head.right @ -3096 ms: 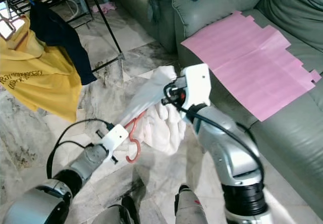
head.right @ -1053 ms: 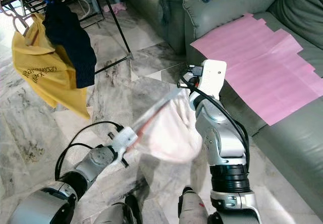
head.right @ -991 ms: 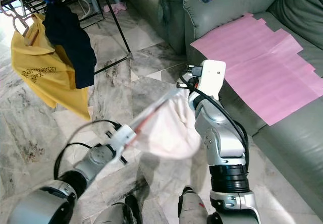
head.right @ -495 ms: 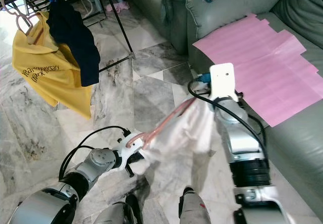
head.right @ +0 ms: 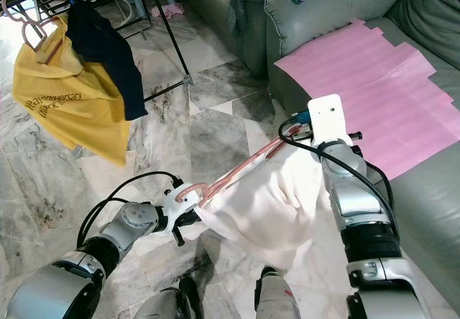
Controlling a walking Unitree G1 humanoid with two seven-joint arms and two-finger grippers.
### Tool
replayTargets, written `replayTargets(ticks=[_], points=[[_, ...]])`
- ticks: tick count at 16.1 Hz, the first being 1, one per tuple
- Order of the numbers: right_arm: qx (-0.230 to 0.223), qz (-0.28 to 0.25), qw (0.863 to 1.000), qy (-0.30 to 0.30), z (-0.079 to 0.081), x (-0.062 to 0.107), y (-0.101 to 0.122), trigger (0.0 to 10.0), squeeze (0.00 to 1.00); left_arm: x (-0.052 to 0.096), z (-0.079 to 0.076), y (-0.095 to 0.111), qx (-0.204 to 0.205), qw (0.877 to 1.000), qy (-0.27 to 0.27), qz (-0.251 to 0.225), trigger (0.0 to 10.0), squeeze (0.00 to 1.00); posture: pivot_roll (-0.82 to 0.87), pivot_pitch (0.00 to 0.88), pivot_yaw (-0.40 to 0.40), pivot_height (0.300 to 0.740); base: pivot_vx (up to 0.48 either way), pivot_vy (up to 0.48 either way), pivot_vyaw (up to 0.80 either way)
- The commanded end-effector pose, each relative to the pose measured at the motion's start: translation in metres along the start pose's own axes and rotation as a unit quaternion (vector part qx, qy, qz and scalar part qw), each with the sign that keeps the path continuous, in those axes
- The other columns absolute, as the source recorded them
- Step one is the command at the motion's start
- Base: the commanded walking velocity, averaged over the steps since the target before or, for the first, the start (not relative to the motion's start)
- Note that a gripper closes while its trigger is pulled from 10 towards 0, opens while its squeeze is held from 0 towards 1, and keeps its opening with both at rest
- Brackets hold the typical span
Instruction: Hang hanger
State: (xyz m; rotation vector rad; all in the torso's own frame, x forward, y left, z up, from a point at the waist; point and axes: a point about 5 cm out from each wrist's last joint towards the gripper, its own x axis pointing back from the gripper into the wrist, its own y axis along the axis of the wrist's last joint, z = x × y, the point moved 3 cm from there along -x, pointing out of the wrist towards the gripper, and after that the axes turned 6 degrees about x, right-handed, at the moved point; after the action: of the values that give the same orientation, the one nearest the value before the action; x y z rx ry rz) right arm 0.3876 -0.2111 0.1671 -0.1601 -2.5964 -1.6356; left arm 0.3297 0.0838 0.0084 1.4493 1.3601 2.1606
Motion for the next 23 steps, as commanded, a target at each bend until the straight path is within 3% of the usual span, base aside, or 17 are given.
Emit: replayTargets(ticks=[1,5,7,9,11,13,14,16,17,20,23], points=[[0.003,-0.025,0.998,-0.056,-0.036,0.006,0.009,0.0,0.0,0.018,0.009,-0.051,0.037,0.996,0.039,0.073,10.0,0.0,-0.35,0.23,0.159,0.74,0.0,0.0,0.0],[0.003,-0.017,0.998,-0.061,-0.043,0.007,-0.001,0.0,0.0,0.018,0.017,-0.044,0.049,0.995,0.072,0.043,10.0,0.0,-0.35,0.229,0.155,0.74,0.0,0.0,0.0],[-0.016,-0.018,0.998,-0.065,-0.044,0.009,0.0,0.0,0.0,0.021,0.019,-0.052,0.024,0.994,0.083,0.069,10.0,0.0,-0.35,0.229,0.155,0.74,0.0,0.0,0.0],[-0.105,-0.049,0.991,-0.067,-0.036,0.009,0.025,0.0,0.0,0.028,0.026,-0.069,-0.022,0.984,0.132,0.12,10.0,0.0,-0.35,0.232,0.159,0.74,0.0,0.0,0.0],[-0.124,-0.064,0.988,-0.069,-0.027,0.013,0.038,0.0,0.0,0.033,0.034,-0.071,-0.021,0.977,0.175,0.122,10.0,0.0,-0.35,0.235,0.157,0.74,0.0,0.0,0.0],[-0.124,-0.052,0.988,-0.076,-0.028,0.015,0.027,0.0,0.0,0.029,0.034,-0.06,-0.017,0.981,0.169,0.091,10.0,0.0,-0.35,0.239,0.154,0.74,0.0,0.0,0.0],[-0.139,-0.031,0.986,-0.084,-0.031,0.015,0.013,0.0,0.0,0.029,0.038,-0.055,-0.04,0.979,0.182,0.083,10.0,0.0,-0.34,0.239,0.15,0.74,0.0,0.0,0.0],[-0.168,-0.024,0.982,-0.08,-0.03,0.016,0.011,0.0,0.0,0.032,0.042,-0.054,-0.074,0.973,0.196,0.092,10.0,0.0,-0.34,0.237,0.15,0.74,0.0,0.0,0.0],[-0.195,-0.03,0.977,-0.076,-0.029,0.018,0.018,0.0,0.0,0.035,0.043,-0.063,-0.101,0.967,0.198,0.12,10.0,0.0,-0.35,0.237,0.152,0.74,0.0,0.0,0.0],[-0.241,-0.049,0.967,-0.06,-0.02,0.021,0.039,0.0,0.0,0.038,0.039,-0.078,-0.126,0.961,0.185,0.16,10.0,0.0,-0.35,0.237,0.157,0.74,0.0,0.0,0.0],[-0.29,-0.065,0.954,-0.032,0.007,0.024,0.065,0.0,0.0,0.035,0.031,-0.084,-0.145,0.958,0.167,0.18,10.0,0.0,-0.35,0.243,0.158,0.74,0.0,0.0,0.0]])
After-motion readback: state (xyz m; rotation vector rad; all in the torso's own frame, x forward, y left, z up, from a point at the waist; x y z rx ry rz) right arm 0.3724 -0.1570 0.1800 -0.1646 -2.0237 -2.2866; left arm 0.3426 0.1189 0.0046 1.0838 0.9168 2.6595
